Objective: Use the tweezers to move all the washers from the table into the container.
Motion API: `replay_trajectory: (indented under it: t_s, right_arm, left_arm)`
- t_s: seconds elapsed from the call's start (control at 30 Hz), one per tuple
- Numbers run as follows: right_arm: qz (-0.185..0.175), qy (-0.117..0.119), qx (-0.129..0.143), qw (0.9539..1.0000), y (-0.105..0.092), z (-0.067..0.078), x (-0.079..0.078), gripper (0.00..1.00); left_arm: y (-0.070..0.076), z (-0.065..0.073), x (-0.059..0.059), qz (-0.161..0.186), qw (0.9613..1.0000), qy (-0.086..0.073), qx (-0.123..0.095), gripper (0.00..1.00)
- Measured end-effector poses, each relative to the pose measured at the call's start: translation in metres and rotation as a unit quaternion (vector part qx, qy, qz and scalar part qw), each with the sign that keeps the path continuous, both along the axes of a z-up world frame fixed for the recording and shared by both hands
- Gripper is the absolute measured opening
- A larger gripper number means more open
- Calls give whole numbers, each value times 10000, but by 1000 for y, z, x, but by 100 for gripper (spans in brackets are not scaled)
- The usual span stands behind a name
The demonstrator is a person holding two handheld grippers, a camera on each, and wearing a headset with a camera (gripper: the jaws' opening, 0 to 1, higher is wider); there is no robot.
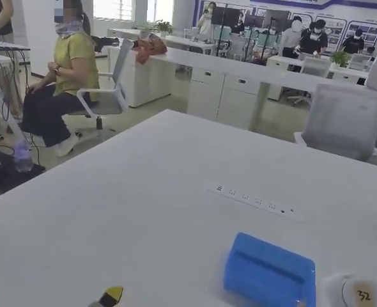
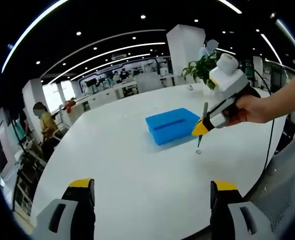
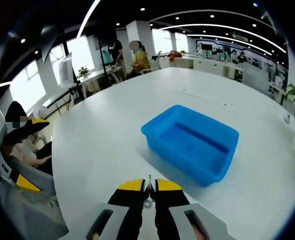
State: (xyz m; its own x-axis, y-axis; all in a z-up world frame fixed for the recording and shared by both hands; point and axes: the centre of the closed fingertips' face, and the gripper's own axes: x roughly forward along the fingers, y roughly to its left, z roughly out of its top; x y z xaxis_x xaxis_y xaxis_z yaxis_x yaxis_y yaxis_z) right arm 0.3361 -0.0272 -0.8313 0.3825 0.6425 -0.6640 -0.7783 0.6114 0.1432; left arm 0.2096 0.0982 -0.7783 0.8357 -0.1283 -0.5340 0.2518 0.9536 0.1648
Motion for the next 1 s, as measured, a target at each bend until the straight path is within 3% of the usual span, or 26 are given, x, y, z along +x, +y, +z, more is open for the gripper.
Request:
replay_trajectory:
  t_s: [0.1,0.3,0.43,0.53,0.6,0.77,1.0]
  right_arm:
    - [-9,8,-1,10000,0,-2,0,4]
    - [-29,49,-42,10000,-2,-9,-1,4]
    - [-51,94,20,9999,-1,-10,-2,4]
    - [-48,43,-17,10000,-2,-12,-2,4]
    - [-40,90,-6,10000,-2,-13,-3,4]
    - [37,5,-56,10000,3,-13,-5,4]
    - [280,-264,-332,9987,8,-14,-10,4]
  left_arm:
    - [-3,3,-4,14,9999,-30,-130,98]
    - [-4,13,-13,40,9999,-99,-131,98]
    - [-4,21,-14,95,9994,-160,-301,98]
    - [-3,29,-13,138,9988,-342,-334,97]
    - [-3,29,-12,145,9987,-351,-337,97]
    - [-4,30,-11,125,9987,-367,-330,98]
    - [-7,29,-12,77,9989,-357,-304,97]
